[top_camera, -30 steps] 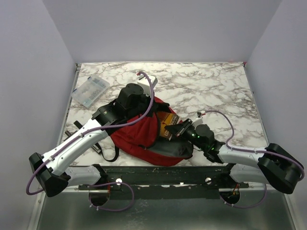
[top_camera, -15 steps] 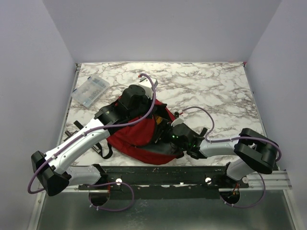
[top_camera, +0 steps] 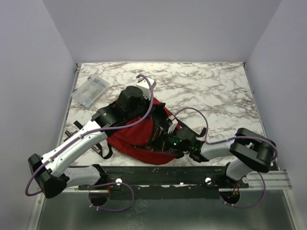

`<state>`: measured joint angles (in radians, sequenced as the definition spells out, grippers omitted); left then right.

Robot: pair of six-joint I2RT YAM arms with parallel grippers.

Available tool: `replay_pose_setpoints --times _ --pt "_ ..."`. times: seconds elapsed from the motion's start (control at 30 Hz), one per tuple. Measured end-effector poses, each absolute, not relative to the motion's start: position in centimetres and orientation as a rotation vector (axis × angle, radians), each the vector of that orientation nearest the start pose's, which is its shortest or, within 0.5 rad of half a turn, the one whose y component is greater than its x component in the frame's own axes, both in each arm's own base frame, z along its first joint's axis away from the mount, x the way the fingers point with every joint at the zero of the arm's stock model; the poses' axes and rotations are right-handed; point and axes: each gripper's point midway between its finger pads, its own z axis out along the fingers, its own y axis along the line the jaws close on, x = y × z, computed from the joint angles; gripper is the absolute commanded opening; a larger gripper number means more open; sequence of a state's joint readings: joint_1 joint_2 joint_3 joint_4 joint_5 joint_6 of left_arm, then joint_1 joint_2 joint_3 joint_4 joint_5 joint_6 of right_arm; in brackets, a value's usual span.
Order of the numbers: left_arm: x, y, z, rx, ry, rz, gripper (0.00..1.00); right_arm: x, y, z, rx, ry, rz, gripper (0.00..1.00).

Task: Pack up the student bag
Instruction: Place the book in the student bag.

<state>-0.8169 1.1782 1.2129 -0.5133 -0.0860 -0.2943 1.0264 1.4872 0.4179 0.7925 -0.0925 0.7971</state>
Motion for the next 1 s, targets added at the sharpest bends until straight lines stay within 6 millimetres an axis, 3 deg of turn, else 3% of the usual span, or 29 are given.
replay_pose_setpoints --times 0.1,0.23,0.4,0.67,0.83,1.0 --pt "24.8 -26.1 28.0 0.496 2.03 -0.582 0.0 16.4 37.5 8.6 -0.33 2.038 1.361 0.01" --pt "23.7 -26.3 27.5 0.545 2.043 -0.554 0.0 17.4 39.0 8.0 -0.216 2.004 1.447 0.0" --pt "23.5 -26.3 27.4 0.545 2.042 -0.529 0.0 18.5 39.6 9.5 -0.006 1.955 1.525 0.0" --pt "23.1 -27.1 28.0 0.573 2.021 -0.571 0.0 20.3 37.1 14.4 0.232 1.828 1.533 0.0" --pt "23.3 -27.9 29.6 0.622 1.978 -0.572 0.0 20.9 36.7 15.1 0.289 1.801 1.534 0.01" --pt "23.3 -28.8 29.8 0.71 1.96 -0.574 0.0 21.0 36.4 15.6 0.314 1.796 1.531 0.15"
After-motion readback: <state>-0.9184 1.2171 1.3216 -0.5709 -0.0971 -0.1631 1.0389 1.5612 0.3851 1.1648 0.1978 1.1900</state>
